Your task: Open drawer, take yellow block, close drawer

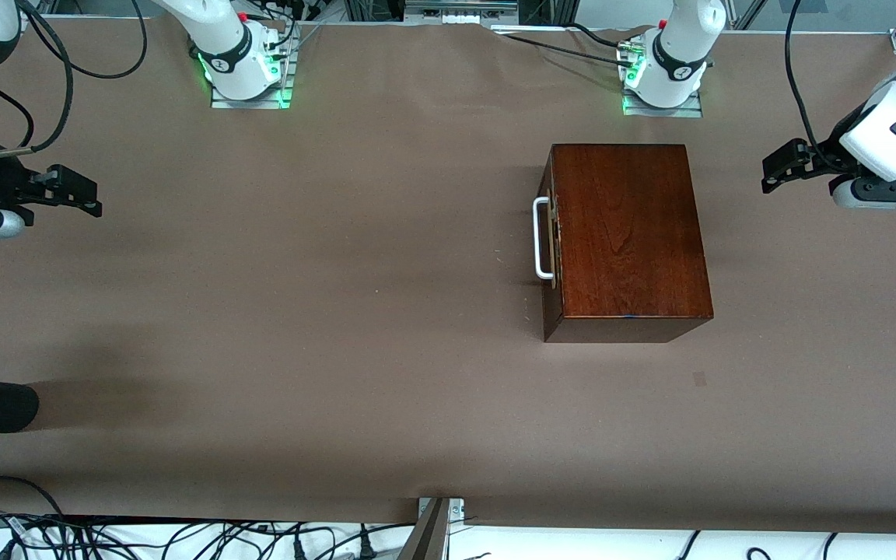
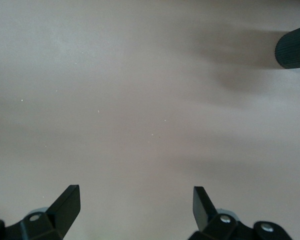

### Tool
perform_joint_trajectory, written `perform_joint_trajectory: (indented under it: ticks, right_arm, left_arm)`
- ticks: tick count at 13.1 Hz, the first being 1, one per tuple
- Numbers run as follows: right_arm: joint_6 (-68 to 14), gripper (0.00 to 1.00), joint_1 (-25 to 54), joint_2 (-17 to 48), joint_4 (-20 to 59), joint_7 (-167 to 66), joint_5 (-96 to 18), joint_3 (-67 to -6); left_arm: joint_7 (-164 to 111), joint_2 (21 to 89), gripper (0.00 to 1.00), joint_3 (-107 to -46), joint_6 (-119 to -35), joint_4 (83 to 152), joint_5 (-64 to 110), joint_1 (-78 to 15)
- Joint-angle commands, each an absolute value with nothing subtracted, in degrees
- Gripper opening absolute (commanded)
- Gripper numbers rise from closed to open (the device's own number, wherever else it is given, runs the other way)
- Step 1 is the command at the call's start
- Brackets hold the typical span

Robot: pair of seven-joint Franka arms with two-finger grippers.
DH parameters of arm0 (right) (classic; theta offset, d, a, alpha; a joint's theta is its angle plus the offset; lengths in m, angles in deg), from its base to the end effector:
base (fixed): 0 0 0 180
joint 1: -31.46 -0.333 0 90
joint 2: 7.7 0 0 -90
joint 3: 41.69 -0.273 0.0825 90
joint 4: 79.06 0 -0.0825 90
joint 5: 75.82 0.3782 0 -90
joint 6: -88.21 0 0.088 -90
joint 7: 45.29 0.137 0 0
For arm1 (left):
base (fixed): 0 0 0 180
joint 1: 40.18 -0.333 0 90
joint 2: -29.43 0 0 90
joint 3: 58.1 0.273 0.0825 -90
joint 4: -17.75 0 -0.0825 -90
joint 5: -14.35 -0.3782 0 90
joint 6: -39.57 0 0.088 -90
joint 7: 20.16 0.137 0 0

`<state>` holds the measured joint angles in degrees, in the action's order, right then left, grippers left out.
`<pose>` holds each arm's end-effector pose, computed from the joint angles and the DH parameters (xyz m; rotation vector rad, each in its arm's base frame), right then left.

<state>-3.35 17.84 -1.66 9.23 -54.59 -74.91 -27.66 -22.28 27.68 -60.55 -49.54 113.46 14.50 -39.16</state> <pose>0.5749 0.0033 0.5101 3.1255 0.2429 -0.0719 0.5322 -0.0329 0.5206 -3.1358 0.0367 0.1328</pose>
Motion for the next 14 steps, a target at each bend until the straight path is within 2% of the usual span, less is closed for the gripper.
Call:
perform_joint_trajectory:
  ticks: [1, 14]
  right_arm:
    - [-2.40, 1.00, 17.84, -2.61, 9.00, -54.34, -75.91, -27.81]
    - [-2.40, 1.00, 17.84, -2.61, 9.00, -54.34, -75.91, -27.89]
  left_arm:
    - [-22.89, 28.73, 1.00, -60.56, -48.06, 111.09, 14.79, -38.95]
    - [-23.76, 30.31, 1.00, -60.65, -45.60, 111.09, 15.41, -39.04]
